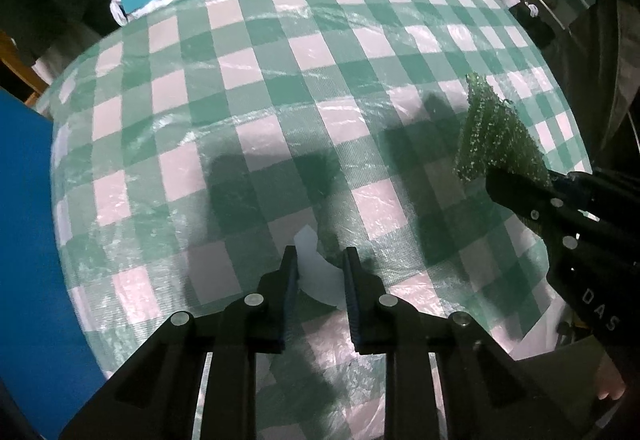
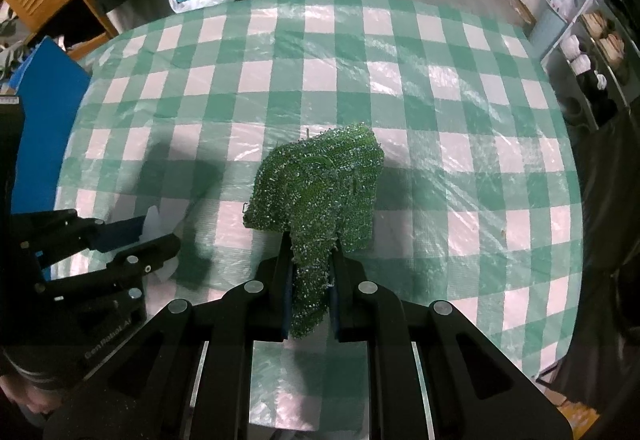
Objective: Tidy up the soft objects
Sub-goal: 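Carry the white bottle and green glitter pad over the cardboard box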
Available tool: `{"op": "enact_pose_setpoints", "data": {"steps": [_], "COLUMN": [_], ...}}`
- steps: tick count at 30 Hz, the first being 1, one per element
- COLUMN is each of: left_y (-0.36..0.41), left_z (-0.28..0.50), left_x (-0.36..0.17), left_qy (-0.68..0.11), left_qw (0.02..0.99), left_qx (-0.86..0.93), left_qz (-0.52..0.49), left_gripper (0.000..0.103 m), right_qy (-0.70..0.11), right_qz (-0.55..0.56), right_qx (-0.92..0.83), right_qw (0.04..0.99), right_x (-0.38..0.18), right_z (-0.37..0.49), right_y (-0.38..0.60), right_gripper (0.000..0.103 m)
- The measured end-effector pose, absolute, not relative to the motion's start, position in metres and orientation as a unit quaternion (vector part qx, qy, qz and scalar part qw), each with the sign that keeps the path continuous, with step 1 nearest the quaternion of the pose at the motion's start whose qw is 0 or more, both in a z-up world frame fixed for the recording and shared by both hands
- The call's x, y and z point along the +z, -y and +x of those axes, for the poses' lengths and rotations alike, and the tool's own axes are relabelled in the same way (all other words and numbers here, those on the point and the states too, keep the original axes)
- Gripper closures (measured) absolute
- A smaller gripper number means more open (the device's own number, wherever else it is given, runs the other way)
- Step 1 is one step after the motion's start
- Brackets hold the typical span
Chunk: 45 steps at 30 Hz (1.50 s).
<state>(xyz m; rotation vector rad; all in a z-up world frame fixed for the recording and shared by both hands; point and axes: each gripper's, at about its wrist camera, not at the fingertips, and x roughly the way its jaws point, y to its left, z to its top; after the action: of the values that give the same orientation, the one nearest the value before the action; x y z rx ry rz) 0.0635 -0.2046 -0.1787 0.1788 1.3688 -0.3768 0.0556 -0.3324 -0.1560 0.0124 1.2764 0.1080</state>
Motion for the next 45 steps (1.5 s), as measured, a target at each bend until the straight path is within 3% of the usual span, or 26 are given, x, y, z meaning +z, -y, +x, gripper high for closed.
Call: {"op": "enact_pose_setpoints", "data": {"steps": [25,45], "left_y": [0.17,0.139], "left_z": [0.043,0.035], "left_x": [-0.098,-0.065], "left_qy": [-0.541,-0.51], "left_qw": [0.823,0.846], "left_qx": [-0.135,-0.107], "left_qz": [0.109,0.113], "left_gripper": [0.081,0.081], "right_qy": [-0.543,-0.504], "right_qz": [-0.022,-0.049], "right_qx": [0.079,0.113], "right_qw": [0.836,0.855], "right_x": [-0.093,-0.053], "right_z": [0.036,0.027], "right_y": [0.307,0.272], "right_gripper": [0.09,0.09]}}
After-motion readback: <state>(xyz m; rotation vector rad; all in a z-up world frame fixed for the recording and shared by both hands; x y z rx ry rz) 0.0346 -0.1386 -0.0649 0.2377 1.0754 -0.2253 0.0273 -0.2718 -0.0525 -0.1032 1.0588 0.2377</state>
